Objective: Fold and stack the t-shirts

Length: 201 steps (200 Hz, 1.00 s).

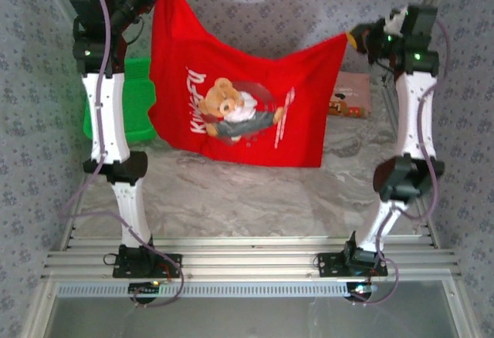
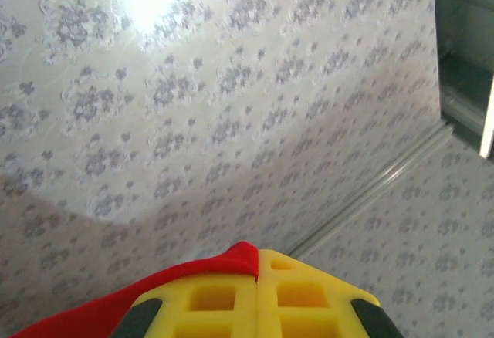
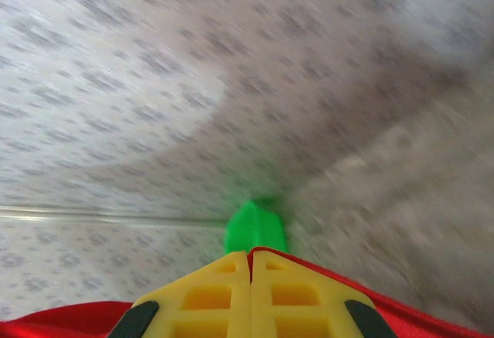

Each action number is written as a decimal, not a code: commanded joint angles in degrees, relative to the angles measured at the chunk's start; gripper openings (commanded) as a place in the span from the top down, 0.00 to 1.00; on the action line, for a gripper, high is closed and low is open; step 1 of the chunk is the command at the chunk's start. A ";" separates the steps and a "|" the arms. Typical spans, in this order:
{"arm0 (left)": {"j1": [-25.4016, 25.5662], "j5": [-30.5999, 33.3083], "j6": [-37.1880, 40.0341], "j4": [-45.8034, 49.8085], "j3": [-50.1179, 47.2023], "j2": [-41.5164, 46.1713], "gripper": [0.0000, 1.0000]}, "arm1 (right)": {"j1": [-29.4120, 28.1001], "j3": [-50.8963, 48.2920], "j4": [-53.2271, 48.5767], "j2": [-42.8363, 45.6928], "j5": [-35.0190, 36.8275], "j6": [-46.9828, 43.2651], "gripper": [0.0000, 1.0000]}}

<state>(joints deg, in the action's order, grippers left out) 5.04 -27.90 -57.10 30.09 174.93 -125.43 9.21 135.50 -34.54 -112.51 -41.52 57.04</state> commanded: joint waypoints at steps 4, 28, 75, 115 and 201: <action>-1.83 -1.24 -10.75 -16.37 -3.45 2.37 1.00 | 0.27 25.51 7.54 -9.87 -3.93 9.65 1.00; -4.34 -0.27 -11.32 -22.47 -9.47 7.61 1.00 | 1.77 28.24 13.26 -10.71 -3.57 14.65 1.00; -9.85 -8.11 -5.27 -12.14 -3.35 9.69 1.00 | 5.30 -1.86 13.74 7.87 -7.24 3.34 1.00; -7.10 -12.89 14.88 17.15 -3.61 14.22 1.00 | 10.55 -32.14 15.45 24.25 -10.54 -2.36 1.00; -4.07 0.24 15.41 13.33 -101.34 60.04 1.00 | 10.28 -83.71 2.80 43.83 -9.46 -19.85 1.00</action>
<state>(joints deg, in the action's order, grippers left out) 3.22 -29.89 -35.64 48.47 93.19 -75.44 19.25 60.16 -26.00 -73.91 -51.68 43.92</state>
